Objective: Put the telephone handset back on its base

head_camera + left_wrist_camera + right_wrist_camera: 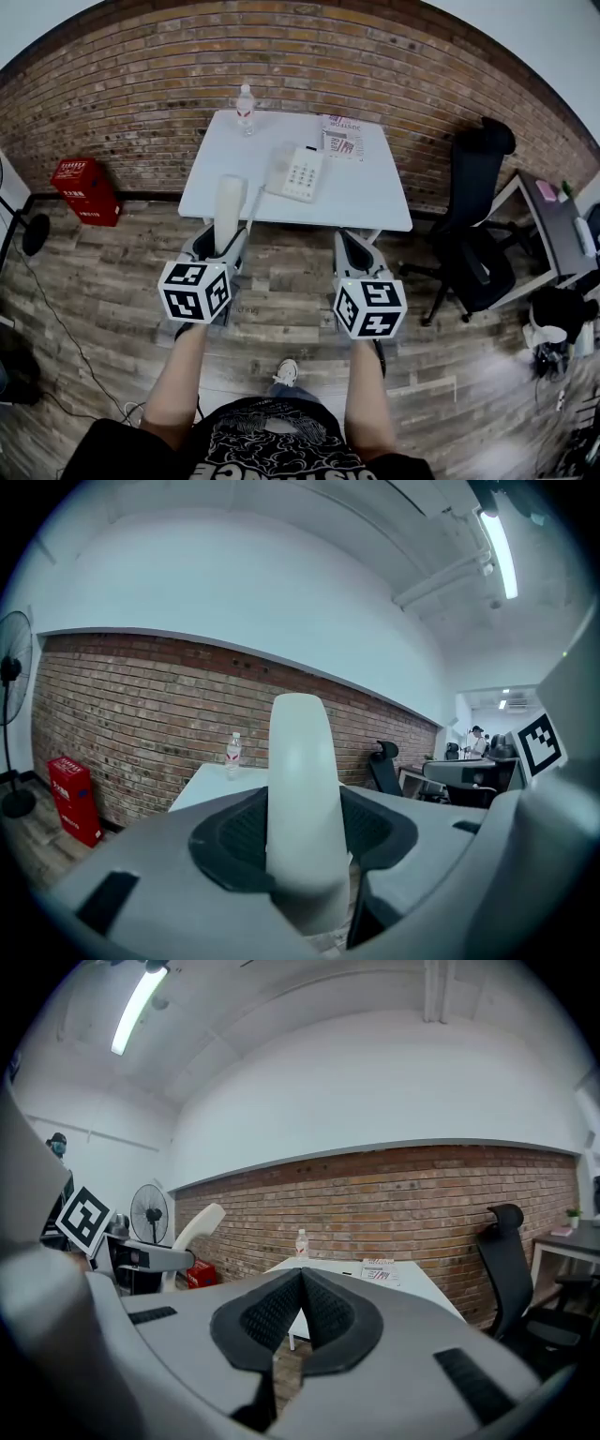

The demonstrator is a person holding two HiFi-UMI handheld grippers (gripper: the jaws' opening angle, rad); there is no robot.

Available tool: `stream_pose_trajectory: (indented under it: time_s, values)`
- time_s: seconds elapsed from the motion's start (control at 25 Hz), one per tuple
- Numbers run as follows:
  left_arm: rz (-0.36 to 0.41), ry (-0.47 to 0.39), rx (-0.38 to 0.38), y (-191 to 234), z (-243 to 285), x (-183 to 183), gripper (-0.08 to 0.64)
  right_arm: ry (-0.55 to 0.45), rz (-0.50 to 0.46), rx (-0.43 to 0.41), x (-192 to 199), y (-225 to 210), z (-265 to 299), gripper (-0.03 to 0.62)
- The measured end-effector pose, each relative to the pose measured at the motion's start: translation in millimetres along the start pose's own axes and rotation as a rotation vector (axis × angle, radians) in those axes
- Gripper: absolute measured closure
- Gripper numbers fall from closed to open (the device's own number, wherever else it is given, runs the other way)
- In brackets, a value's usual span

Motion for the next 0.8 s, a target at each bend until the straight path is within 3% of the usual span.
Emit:
stream_pose_trajectory:
  time_s: [0.8]
  values:
    - [-0.003, 0.063, -0.068, -4, 106, -6, 0.345, 0.023, 0.029, -0.079, 2, -82, 82, 0.592]
Point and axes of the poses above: the fingertips, and each gripper's own axes: z forward along the fingers, y to its left, x out of its underside, the point moved 6 cm from there along -z, backward along the fingers, and after that the axes turned 2 degrees about x, right-handed, at the moved point
